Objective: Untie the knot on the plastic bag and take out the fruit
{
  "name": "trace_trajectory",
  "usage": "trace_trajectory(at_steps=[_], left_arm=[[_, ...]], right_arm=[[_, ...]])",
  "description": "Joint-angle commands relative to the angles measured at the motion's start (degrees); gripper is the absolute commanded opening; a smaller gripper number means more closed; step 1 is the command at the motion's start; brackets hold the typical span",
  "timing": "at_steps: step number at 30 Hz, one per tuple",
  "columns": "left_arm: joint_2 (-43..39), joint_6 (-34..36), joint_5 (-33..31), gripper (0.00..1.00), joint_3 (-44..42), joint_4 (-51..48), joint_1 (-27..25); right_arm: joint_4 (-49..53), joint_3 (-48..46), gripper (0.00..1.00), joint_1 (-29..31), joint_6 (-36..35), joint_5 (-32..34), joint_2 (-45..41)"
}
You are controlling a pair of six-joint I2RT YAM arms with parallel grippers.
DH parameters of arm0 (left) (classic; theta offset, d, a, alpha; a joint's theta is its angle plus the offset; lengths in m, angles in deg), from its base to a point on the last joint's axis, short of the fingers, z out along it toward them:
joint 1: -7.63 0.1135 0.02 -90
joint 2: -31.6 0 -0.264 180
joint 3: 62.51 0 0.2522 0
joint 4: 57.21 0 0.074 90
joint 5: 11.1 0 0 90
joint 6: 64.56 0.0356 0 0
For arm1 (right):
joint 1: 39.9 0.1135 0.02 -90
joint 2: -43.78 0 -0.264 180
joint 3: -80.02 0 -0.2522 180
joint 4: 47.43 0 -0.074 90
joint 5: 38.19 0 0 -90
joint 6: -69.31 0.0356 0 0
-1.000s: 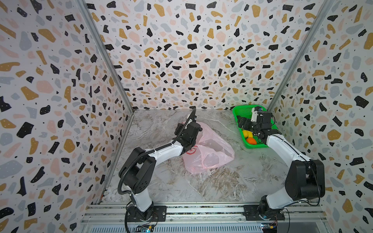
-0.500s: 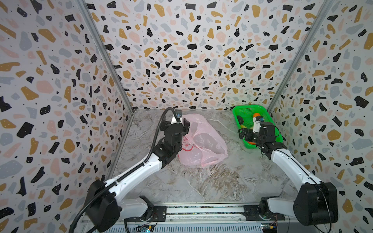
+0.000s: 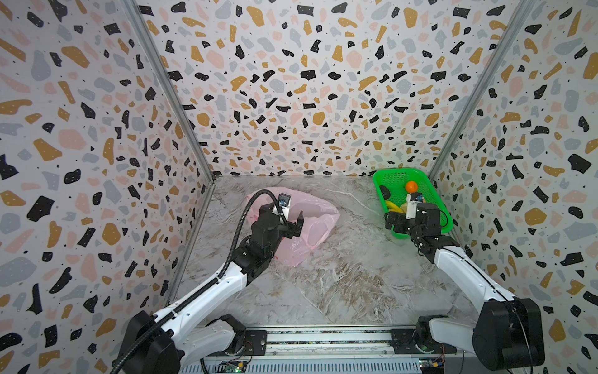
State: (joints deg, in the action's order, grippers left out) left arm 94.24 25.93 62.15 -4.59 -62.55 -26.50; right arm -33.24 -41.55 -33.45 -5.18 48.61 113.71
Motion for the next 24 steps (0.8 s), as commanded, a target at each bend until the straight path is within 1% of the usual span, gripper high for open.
trace_trajectory(at_steps=[1, 4, 6, 10, 12, 14, 16, 18, 20, 21, 24], left_arm=[[-3.23, -3.47, -0.05, 1.00, -0.01, -2.05, 0.29], [-7.93, -2.96, -7.73, 1.00, -2.43, -2.23, 0.42], [-9.61, -2.62, -13.04, 1.00, -3.78, -2.56, 1.80], [-11.32, -4.42, -15.69, 0.99, -5.90, -0.77, 8.10], [-12.50, -4.17, -18.77, 1.00, -8.29, 3.29, 9.67], [-12.69, -3.07, -20.30, 0.99, -11.31, 9.11, 11.50], [-11.33, -2.55, -20.89, 0.99, -13.03, 12.32, 14.11], [-8.98, -2.49, -20.52, 1.00, -13.89, 14.18, 16.95], [-6.44, -1.22, -19.54, 0.99, -15.88, 18.43, 19.61], [-5.56, -1.09, -19.65, 1.00, -17.24, 20.97, 20.55], [-2.76, -1.72, -16.84, 0.99, -22.08, 28.82, 23.79]], right_arm=[[-0.77, 1.71, 0.99, 0.05, -0.32, 0.31, -1.41], [-2.62, 0.19, 0.99, 0.01, -0.87, 0.22, -1.51], [-4.43, -0.90, 0.99, -0.04, -1.25, 0.59, -1.24], [-8.90, -2.43, 0.99, 0.08, -2.59, 2.47, 0.21], [-11.24, -3.12, 0.99, 0.12, -3.98, 4.14, 1.03], [-14.67, -4.40, 0.99, 0.07, -5.85, 6.59, 1.68], [-18.57, -5.96, 0.99, -0.29, -7.57, 8.07, 2.45], [-22.42, -7.64, 0.99, -1.24, -9.37, 8.36, 3.46], [-28.15, -10.24, 0.99, -1.61, -12.01, 9.07, 4.70], [-29.54, -10.91, 0.99, -2.10, -12.81, 8.65, 5.50], [-30.28, -12.23, 0.99, -2.79, -12.79, 7.68, 7.67]])
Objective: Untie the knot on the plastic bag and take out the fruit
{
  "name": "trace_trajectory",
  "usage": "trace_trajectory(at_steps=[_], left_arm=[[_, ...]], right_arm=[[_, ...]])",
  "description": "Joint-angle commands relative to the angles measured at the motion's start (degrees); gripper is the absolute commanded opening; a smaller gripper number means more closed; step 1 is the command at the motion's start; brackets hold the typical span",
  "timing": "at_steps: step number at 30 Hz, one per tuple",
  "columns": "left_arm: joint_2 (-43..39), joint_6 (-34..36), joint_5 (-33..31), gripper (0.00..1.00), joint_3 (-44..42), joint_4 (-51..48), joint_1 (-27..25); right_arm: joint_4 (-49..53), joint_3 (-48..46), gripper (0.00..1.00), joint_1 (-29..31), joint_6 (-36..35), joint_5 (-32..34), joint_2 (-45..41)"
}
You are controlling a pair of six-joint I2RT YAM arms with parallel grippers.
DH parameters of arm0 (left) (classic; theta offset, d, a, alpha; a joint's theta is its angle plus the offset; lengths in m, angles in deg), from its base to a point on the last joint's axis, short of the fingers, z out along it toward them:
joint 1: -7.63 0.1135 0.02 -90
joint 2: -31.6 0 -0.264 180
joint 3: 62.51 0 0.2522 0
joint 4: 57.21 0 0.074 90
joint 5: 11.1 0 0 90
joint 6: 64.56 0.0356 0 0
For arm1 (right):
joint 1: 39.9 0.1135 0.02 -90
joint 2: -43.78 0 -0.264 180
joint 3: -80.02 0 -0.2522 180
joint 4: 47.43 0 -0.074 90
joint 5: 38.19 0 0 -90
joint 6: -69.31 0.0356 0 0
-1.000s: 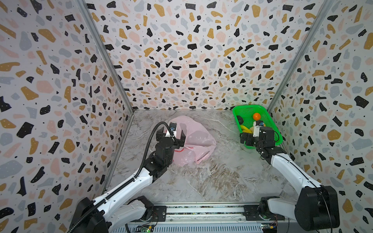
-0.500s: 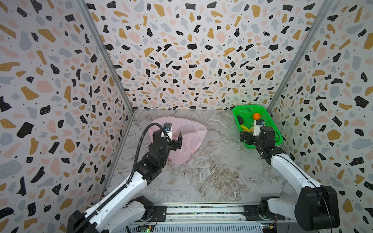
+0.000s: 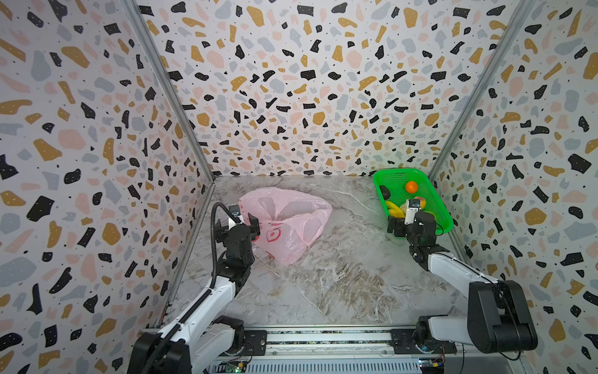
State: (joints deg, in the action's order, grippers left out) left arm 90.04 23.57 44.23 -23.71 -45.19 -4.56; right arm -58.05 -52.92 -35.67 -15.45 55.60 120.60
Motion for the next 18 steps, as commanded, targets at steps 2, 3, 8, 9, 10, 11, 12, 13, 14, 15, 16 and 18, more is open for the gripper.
trace_trajectory(at_steps=[2, 3, 8, 9, 10, 11, 12, 13, 14, 15, 16, 18], left_arm=[[3.65, 0.50, 1.53, 0.99, -6.15, 16.07, 2.33], [4.47, 0.62, 2.07, 0.99, -7.27, 17.80, 2.35], [7.31, 1.34, 3.67, 0.99, -13.45, 29.13, 2.34], [8.40, 1.16, 4.78, 1.00, -13.19, 29.40, 2.54], [9.75, 1.56, 6.08, 0.99, -12.75, 29.78, 2.52], [10.92, 1.44, 6.88, 1.00, -12.93, 30.90, 2.53], [12.17, 1.49, 6.71, 1.00, -13.46, 32.86, 2.52], [13.21, 1.24, 5.85, 1.00, -14.06, 34.93, 2.56], [14.02, 1.23, 5.66, 1.00, -14.31, 35.92, 2.55], [14.61, 1.32, 5.77, 1.00, -14.15, 36.07, 2.55], [15.15, 1.38, 5.96, 1.00, -14.14, 36.33, 2.53], [16.28, 0.93, 5.03, 1.00, -14.78, 38.20, 2.52]], right_arm=[[-8.83, -3.24, 0.99, -0.56, -2.93, 0.91, 1.16], [-9.97, -4.16, 0.99, -0.60, -3.10, 0.96, 1.21], [-15.60, -7.24, 0.99, -0.58, -3.88, 1.67, 3.12], [-16.70, -7.73, 0.99, -0.55, -3.74, 1.52, 3.76], [-18.29, -8.56, 0.99, -0.54, -3.49, 1.24, 4.30], [-20.08, -9.38, 0.99, -0.59, -3.31, 0.91, 4.82], [-22.67, -10.67, 0.99, -0.55, -3.17, 0.51, 5.43], [-23.28, -10.64, 0.99, -0.62, -3.28, 0.04, 5.60], [-23.44, -10.82, 0.99, -0.55, -3.66, -0.70, 5.56], [-26.90, -11.89, 0.99, -0.58, -4.08, -1.23, 5.54], [-28.70, -12.82, 0.99, -0.65, -4.63, -1.75, 5.33], [-33.63, -15.24, 0.99, -1.11, -4.44, -1.81, 6.00]])
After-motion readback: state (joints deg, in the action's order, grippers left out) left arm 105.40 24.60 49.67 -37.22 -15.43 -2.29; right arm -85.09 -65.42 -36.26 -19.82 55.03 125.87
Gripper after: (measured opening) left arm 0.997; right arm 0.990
